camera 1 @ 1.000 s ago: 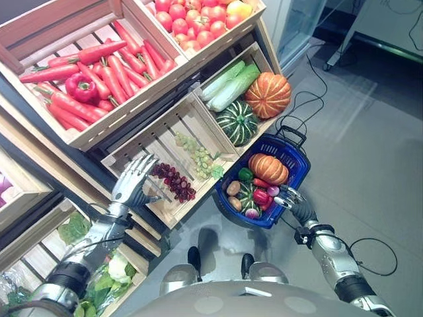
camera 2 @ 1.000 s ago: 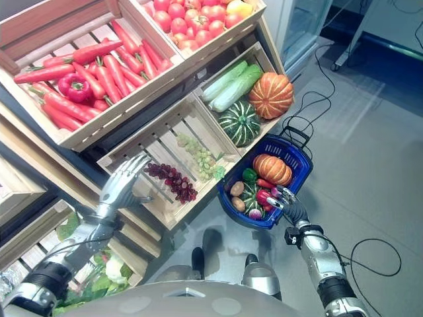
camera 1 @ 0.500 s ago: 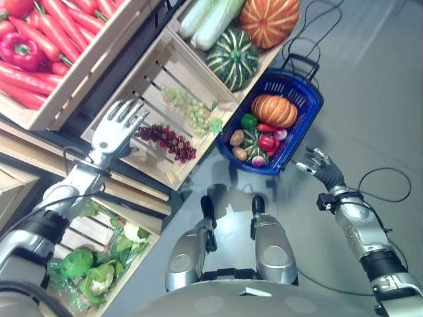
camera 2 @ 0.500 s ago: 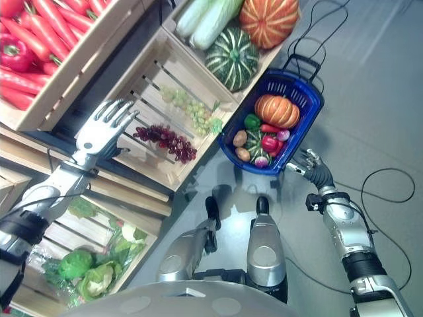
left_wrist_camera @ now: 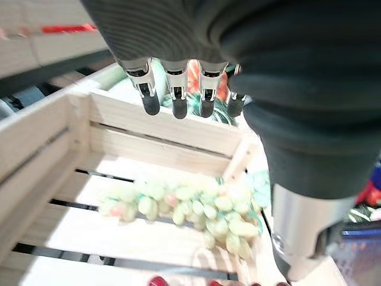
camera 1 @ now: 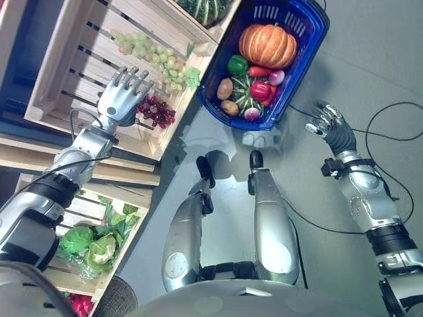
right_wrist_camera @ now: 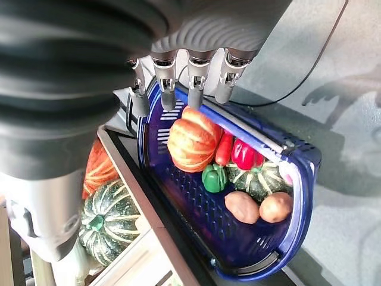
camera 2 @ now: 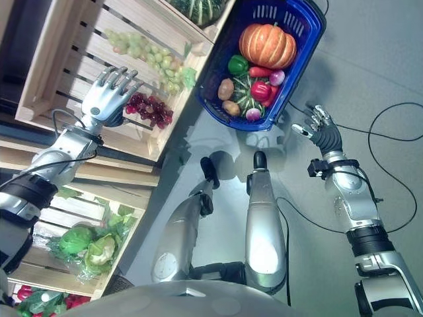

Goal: Pick up fruits and vegetables into the basket

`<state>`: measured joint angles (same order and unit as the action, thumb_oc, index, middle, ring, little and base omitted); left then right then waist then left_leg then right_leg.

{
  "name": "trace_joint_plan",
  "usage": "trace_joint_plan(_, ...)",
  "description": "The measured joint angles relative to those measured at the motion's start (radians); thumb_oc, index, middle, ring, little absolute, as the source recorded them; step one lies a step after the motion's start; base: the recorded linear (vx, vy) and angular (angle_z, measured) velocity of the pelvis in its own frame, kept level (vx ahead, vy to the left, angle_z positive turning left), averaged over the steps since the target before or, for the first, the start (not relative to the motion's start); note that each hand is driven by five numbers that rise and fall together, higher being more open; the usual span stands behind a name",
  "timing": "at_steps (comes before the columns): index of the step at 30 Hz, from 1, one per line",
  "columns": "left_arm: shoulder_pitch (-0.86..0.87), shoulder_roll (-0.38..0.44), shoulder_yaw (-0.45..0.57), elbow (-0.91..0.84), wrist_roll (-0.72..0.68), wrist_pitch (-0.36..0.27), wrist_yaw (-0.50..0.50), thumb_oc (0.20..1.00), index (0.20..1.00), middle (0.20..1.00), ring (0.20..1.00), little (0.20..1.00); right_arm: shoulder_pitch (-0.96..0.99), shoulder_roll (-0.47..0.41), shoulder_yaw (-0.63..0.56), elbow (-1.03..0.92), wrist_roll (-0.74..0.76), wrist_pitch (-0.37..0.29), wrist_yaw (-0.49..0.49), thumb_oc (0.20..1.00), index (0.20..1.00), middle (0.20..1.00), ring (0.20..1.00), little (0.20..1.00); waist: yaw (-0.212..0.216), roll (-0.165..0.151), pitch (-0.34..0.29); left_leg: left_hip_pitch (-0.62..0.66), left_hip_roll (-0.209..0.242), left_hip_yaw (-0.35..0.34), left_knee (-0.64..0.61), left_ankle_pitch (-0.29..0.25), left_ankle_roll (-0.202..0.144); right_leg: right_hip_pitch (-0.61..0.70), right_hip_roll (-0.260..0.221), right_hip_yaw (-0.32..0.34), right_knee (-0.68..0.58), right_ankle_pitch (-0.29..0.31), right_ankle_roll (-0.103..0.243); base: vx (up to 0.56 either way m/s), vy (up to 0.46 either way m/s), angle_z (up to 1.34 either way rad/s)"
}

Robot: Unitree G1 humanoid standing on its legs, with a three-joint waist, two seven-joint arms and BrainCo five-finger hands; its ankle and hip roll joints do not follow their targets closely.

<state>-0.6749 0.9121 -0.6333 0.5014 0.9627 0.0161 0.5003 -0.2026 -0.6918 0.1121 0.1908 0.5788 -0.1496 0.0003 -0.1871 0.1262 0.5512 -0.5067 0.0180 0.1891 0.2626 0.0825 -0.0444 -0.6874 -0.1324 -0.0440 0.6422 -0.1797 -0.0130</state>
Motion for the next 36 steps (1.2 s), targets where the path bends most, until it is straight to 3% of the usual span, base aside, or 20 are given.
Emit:
trace_joint_plan(12, -0.091, -0.043, -0.001, 0.095, 0.0, 0.075, -0.055, 1.0, 1.0, 1.0, 1.0, 1.0, -0.043, -0.008, -0.046, -0.05, 0.035, -0.025, -0.004, 1.0, 1.0, 1.0, 1.0, 1.0, -0.021, 0.0, 0.0, -0.204, 0.016, 0.025, 0.139, -0.031, 0.001, -0.213, 0.006, 0.042, 0.109, -0.01, -0.019, 0.03, 0.045, -0.06)
trace_joint_plan(22, -0.116, -0.084, -0.001, 0.164, -0.015, 0.159, -0.076, 1.0, 1.0, 1.0, 1.0, 1.0, -0.054, -0.008, -0.078, -0.102, 0.057, -0.059, 0.0, 1.0, 1.0, 1.0, 1.0, 1.0, -0.038, 0.0, 0.0, -0.302, 0.023, 0.027, 0.222, -0.068, -0.001, -0.31, 0.006, 0.065, 0.167, -0.026, -0.019, 0.05, 0.041, -0.03)
trace_joint_plan(31, -0.165, -0.111, -0.006, 0.273, -0.054, 0.181, -0.119, 1.0, 1.0, 1.0, 1.0, 1.0, -0.114, -0.011, -0.079, -0.12, 0.09, -0.058, -0.008, 1.0, 1.0, 1.0, 1.0, 1.0, -0.038, 0.0, 0.0, -0.39, 0.031, 0.028, 0.282, -0.082, 0.001, -0.391, 0.01, 0.079, 0.204, -0.026, -0.019, 0.03, 0.011, -0.02)
trace_joint_plan(36, -0.16, -0.131, -0.014, 0.325, -0.066, 0.237, -0.173, 1.0, 1.0, 1.0, 1.0, 1.0, -0.127, -0.013, -0.079, -0.119, 0.1, -0.056, -0.02, 1.0, 1.0, 1.0, 1.0, 1.0, -0.038, 0.0, 0.0, -0.439, 0.033, 0.023, 0.326, -0.099, 0.004, -0.434, 0.011, 0.085, 0.229, -0.026, -0.019, 0.01, 0.002, 0.0)
